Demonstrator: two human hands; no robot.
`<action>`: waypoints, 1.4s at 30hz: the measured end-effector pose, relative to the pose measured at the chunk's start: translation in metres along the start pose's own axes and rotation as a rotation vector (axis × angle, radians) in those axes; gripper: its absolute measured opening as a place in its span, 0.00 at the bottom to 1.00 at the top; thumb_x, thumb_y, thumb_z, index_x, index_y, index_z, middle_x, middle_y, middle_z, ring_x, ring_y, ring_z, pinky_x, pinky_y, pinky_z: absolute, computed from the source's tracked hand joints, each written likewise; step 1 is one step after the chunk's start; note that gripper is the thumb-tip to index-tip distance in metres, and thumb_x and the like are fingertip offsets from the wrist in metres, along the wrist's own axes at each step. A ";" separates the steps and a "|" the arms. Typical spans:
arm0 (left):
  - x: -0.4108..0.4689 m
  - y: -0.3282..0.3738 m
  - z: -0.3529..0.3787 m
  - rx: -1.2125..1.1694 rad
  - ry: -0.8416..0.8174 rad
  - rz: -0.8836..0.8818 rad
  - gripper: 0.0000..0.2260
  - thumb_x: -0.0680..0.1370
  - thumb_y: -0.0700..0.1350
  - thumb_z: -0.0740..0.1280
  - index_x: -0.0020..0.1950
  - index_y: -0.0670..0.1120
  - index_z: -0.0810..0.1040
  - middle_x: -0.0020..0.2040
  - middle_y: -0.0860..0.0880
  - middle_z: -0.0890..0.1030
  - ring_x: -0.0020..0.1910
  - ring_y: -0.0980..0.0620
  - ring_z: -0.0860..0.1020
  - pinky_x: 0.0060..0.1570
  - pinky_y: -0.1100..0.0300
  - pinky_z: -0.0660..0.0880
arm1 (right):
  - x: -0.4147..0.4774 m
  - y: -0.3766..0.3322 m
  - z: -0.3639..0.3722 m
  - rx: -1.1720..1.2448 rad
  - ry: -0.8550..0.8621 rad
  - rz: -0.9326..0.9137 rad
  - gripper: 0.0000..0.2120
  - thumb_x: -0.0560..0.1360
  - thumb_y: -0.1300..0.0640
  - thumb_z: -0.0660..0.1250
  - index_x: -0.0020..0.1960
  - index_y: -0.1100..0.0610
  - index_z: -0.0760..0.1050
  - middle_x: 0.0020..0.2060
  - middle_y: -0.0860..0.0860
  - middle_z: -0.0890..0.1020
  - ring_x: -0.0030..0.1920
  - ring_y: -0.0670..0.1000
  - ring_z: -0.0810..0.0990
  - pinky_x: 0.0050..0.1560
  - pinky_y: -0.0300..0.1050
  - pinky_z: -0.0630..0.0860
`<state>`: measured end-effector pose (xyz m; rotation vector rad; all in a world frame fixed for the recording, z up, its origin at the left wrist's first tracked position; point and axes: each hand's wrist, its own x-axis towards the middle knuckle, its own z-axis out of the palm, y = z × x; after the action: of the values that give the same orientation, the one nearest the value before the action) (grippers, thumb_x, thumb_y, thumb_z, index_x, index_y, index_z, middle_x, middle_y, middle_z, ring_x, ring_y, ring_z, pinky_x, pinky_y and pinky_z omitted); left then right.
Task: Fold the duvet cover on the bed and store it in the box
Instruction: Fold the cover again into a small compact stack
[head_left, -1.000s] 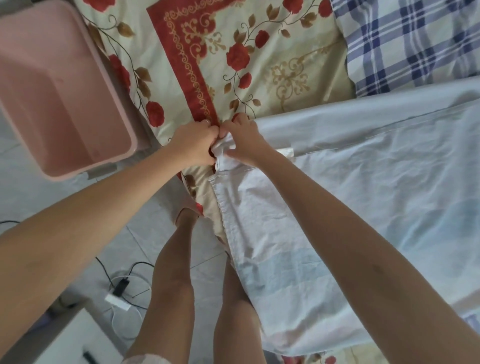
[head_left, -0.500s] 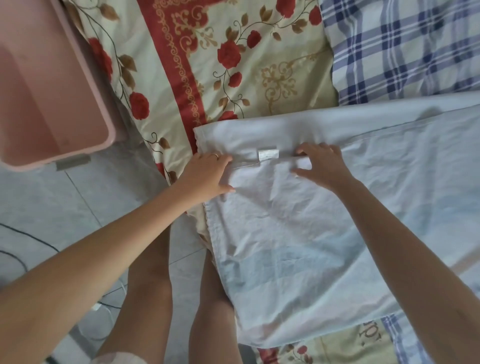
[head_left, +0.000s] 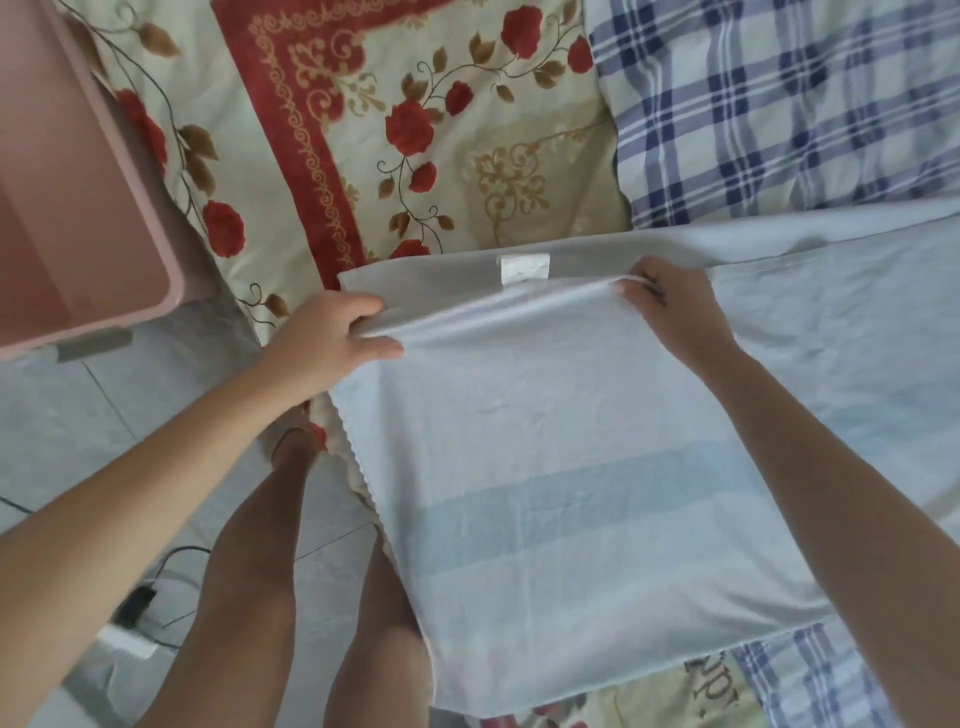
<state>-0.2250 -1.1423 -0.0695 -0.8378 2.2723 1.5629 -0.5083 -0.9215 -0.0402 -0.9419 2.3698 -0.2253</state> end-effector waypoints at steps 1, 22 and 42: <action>0.011 -0.004 -0.005 0.009 0.026 -0.024 0.15 0.70 0.44 0.75 0.32 0.45 0.69 0.27 0.50 0.66 0.27 0.54 0.64 0.31 0.59 0.58 | 0.012 -0.002 -0.005 -0.019 -0.024 0.001 0.09 0.77 0.51 0.66 0.43 0.55 0.72 0.30 0.48 0.73 0.34 0.49 0.72 0.39 0.37 0.68; 0.051 -0.048 -0.008 0.323 0.291 0.030 0.10 0.73 0.44 0.72 0.47 0.38 0.80 0.54 0.44 0.75 0.47 0.45 0.75 0.47 0.55 0.70 | 0.074 -0.009 0.032 -0.210 -0.071 -0.125 0.10 0.79 0.50 0.62 0.56 0.55 0.74 0.43 0.49 0.77 0.50 0.55 0.76 0.57 0.49 0.61; 0.050 -0.033 0.002 -0.032 0.473 -0.076 0.08 0.70 0.43 0.74 0.43 0.38 0.83 0.35 0.43 0.80 0.33 0.53 0.74 0.37 0.58 0.67 | 0.066 0.024 0.019 -0.154 0.087 -0.094 0.13 0.79 0.52 0.60 0.49 0.62 0.73 0.39 0.55 0.76 0.41 0.56 0.75 0.44 0.48 0.68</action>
<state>-0.2459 -1.1647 -0.1215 -1.4114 2.4871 1.4922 -0.5500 -0.9473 -0.0937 -1.1378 2.4524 -0.1229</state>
